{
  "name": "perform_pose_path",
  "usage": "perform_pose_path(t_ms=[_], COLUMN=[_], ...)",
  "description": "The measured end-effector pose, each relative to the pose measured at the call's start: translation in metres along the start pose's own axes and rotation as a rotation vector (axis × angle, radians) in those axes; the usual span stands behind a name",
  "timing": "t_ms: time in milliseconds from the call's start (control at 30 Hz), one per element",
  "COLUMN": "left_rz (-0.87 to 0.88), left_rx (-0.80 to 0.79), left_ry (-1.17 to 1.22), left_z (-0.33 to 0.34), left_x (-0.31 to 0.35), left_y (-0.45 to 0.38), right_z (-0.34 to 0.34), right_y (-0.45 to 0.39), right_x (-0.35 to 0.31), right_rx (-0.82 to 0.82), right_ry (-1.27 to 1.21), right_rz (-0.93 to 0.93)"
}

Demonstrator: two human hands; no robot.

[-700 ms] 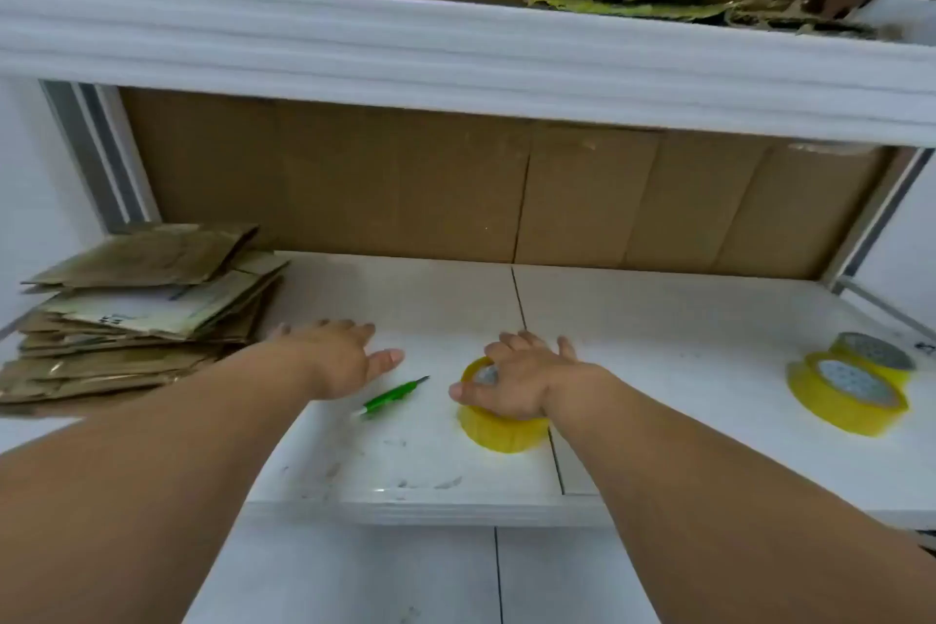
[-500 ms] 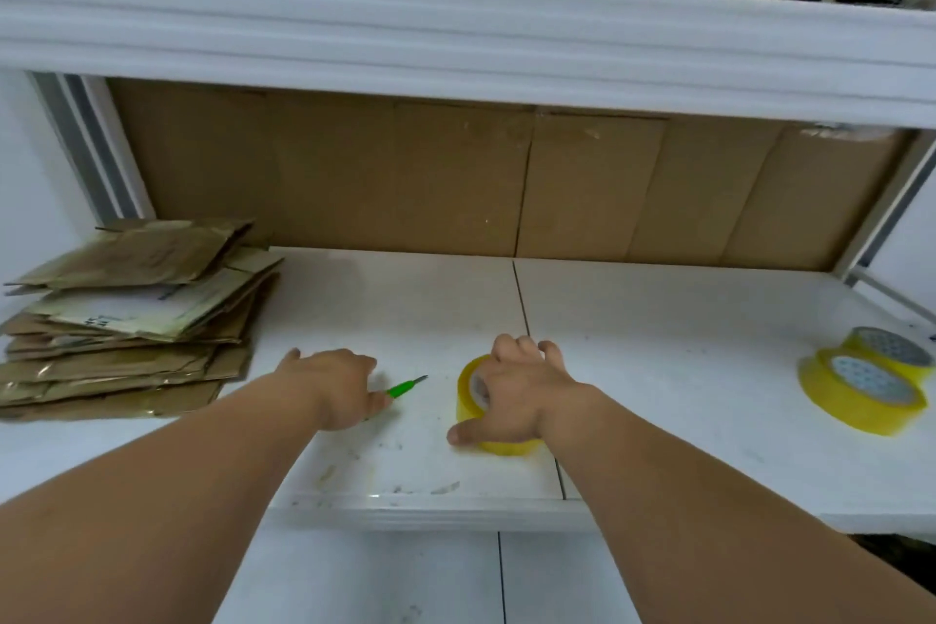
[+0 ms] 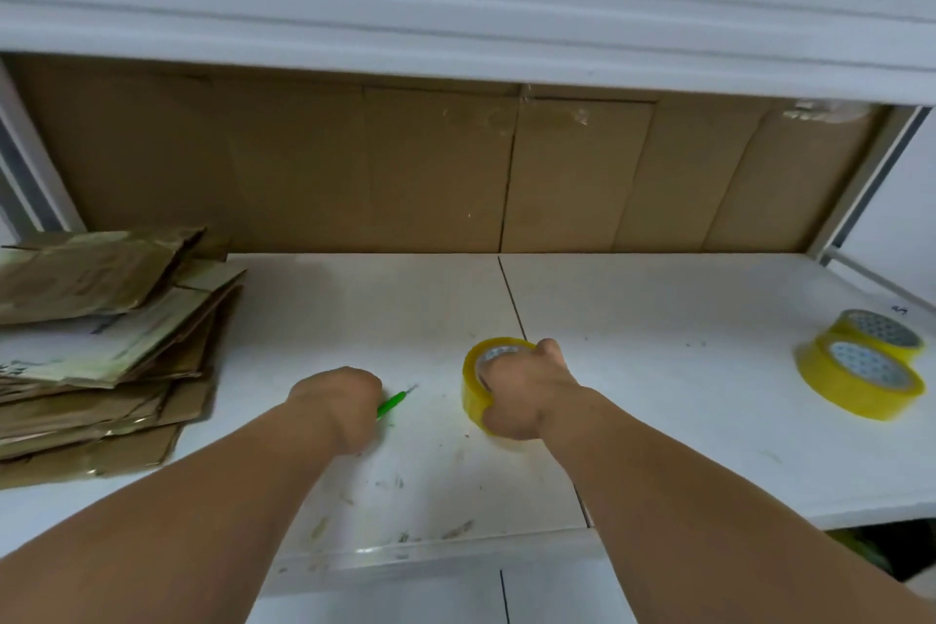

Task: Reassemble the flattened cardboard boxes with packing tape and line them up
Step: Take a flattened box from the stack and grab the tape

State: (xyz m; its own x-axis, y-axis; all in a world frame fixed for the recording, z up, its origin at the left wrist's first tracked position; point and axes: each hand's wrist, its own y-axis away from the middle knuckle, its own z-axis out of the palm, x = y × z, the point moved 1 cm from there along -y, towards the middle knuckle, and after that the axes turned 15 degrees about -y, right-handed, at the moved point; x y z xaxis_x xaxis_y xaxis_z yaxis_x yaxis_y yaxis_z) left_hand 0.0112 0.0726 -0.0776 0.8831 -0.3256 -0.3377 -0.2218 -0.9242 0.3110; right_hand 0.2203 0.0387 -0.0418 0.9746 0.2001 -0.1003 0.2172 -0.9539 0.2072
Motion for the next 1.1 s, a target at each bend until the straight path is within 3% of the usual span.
perform_pose_path(t_ms=[400, 567, 867, 1100], left_rz=[0.067, -0.135, -0.61, -0.675], left_rx=[0.101, 0.243, 0.343, 0.335], left_ry=[0.158, -0.014, -0.005, -0.028], left_z=[-0.052, -0.063, -0.02, 0.02], left_x=[0.05, -0.013, -0.153, -0.242], left_y=[-0.025, -0.001, 0.105, 0.134], right_z=[-0.017, -0.039, -0.041, -0.05], right_y=[-0.007, -0.039, -0.082, -0.11], right_x=[0.053, 0.021, -0.128, -0.231], right_rx=[0.072, 0.224, 0.135, 0.187], right_ry=[-0.007, -0.121, -0.154, -0.175], right_rz=[0.282, 0.073, -0.33, -0.456])
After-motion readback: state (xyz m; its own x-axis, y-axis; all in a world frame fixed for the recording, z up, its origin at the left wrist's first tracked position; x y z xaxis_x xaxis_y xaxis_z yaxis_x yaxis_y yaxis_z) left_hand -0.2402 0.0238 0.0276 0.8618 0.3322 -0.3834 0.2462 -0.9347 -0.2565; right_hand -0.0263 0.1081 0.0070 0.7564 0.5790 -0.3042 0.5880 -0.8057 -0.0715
